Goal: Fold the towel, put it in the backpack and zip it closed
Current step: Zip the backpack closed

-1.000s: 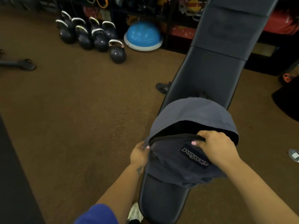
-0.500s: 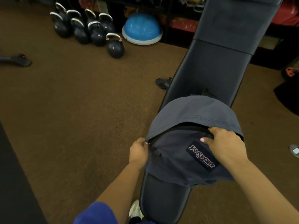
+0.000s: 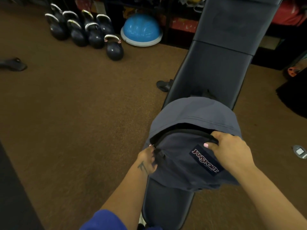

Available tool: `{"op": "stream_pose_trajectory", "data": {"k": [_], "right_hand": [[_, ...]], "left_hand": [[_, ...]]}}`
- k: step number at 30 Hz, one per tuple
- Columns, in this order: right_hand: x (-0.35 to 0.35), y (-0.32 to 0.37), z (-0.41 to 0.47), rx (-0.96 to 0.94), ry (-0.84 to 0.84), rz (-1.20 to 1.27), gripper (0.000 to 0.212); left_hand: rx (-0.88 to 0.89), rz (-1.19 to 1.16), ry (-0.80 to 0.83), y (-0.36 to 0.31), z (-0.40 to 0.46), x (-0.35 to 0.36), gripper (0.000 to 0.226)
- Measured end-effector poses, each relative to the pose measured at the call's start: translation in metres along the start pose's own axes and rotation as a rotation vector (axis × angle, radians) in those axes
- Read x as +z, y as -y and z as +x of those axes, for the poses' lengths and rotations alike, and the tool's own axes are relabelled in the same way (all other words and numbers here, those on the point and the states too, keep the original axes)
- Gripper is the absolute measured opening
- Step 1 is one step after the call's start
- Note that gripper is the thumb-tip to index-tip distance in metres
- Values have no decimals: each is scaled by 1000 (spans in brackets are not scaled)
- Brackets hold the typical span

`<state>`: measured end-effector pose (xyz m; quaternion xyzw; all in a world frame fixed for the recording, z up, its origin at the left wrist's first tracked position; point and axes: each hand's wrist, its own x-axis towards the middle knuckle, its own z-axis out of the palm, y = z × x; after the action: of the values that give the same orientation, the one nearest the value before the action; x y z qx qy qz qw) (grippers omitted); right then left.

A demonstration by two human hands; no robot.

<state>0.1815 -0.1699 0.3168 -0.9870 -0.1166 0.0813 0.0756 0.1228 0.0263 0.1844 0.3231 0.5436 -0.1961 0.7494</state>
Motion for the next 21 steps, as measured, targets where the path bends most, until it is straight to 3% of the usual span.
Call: {"op": "stream_pose_trajectory", "data": {"k": [4, 10, 21], "right_hand": [[1, -1, -2, 1, -8, 16, 30], [-1, -1, -8, 9, -2, 28, 29], [-14, -1, -22, 21, 67, -51, 25]], "left_hand": [[-2, -31, -2, 2, 3, 4, 40], [266, 97, -95, 15, 10, 10, 34], [288, 116, -132, 17, 25, 18, 35]]}}
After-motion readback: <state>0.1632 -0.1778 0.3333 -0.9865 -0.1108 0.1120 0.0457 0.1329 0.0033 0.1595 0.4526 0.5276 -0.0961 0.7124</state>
